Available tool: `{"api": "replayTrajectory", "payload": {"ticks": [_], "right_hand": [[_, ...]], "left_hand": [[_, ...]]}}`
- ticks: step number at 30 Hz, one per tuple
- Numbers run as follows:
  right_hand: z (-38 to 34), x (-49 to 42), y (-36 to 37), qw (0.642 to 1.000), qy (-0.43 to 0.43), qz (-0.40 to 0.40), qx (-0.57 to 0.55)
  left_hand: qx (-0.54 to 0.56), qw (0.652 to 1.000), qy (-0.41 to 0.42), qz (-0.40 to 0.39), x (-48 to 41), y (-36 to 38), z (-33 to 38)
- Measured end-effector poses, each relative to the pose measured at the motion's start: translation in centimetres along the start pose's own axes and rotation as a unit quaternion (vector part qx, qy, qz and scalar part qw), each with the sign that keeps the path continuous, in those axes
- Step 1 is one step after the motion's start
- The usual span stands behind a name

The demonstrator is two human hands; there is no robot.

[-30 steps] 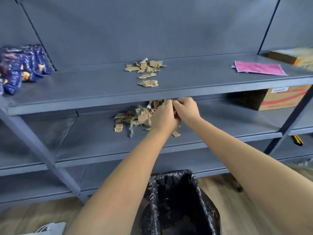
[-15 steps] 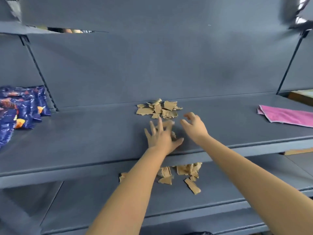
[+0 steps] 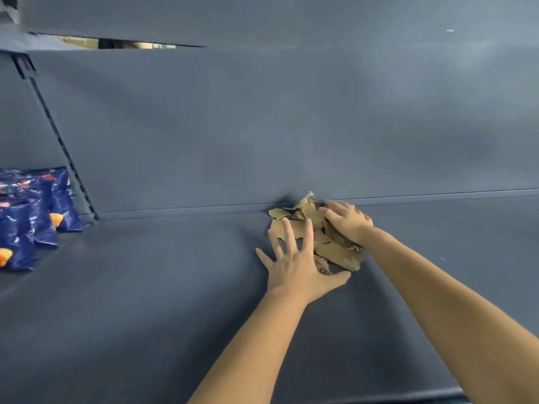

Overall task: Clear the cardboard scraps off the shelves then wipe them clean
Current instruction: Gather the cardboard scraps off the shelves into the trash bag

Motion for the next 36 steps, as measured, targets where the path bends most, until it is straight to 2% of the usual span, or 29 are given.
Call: {"api": "replayTrajectory", "payload": {"ticks": [3, 7, 9, 11, 13, 15, 17, 19, 20, 22, 24, 26, 28, 33, 36], "right_hand": [[-1.1, 0.2, 1.1, 0.998, -0.054, -0.022, 0.031], [-2.4, 1.7, 1.8, 0.989, -0.08, -0.009, -0.122], [-2.7, 2.2, 1.3, 0.983, -0.078, 0.017, -0.163], [-2.6, 2.4, 0.5, 0.968, -0.073, 0.051, -0.236], [-2.7, 2.5, 0.2, 0.947, -0.063, 0.039, -0.312], [-2.9, 2.2, 0.1, 0.962, -0.07, 0.024, -0.263], [-3.2, 1.1, -0.4, 0.989, -0.073, 0.056, -0.117], [-4.3, -0.3, -1.1, 0.993, -0.07, 0.086, 0.052], [-4.9, -1.3, -0.9, 0.992, -0.072, 0.079, 0.067], [-6.4, -2.9, 0.6, 0.996, -0.085, 0.01, 0.007], [-7.8, -3.7, 2.6, 0.989, -0.108, -0.088, -0.047], [-7.9, -3.6, 3.8, 0.98, -0.099, -0.146, -0.091], [-7.4, -2.8, 3.3, 0.977, -0.07, -0.157, -0.128], [-5.9, -0.8, 1.3, 0.978, -0.155, -0.101, -0.094], [-5.1, 0.1, 0.8, 0.977, -0.141, -0.093, -0.129]], "left_hand": [[0.009, 1.0, 0.002, 0.001, -0.1, 0.1, 0.0], [0.034, 0.999, 0.005, 0.003, 0.1, 0.1, 0.0], [0.028, 1.0, 0.004, 0.003, 0.2, 0.1, 0.0], [0.017, 1.0, -0.003, -0.001, 0.2, -0.1, 0.0], [0.014, 1.0, -0.01, -0.006, 0.2, -0.2, 0.1], [0.017, 1.0, -0.013, -0.005, 0.3, -0.4, 0.1], [0.013, 1.0, -0.01, 0.003, 0.4, -0.4, 0.2], [0.005, 1.0, -0.01, 0.006, 0.4, -0.4, 0.1], [0.001, 1.0, -0.009, 0.003, 0.4, -0.4, 0.1], [0.0, 1.0, -0.008, -0.004, 0.4, -0.4, 0.0], [0.007, 1.0, -0.007, -0.004, 0.4, -0.5, 0.0], [0.018, 1.0, -0.003, -0.001, 0.4, -0.5, 0.0], [0.021, 1.0, -0.004, -0.006, 0.3, -0.5, 0.0], [0.035, 0.999, 0.002, 0.013, 0.2, -0.2, 0.3], [0.035, 0.999, 0.002, 0.016, 0.3, -0.2, 0.3]]}}
Point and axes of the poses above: each hand's wrist, its own x-axis away from the middle knuckle, its own y-axis out of the palm, z = x × y, the point moved 3 cm from there along -x, towards the middle knuckle, and after that the axes turned 12 degrees about -y, right-handed, at the moved point
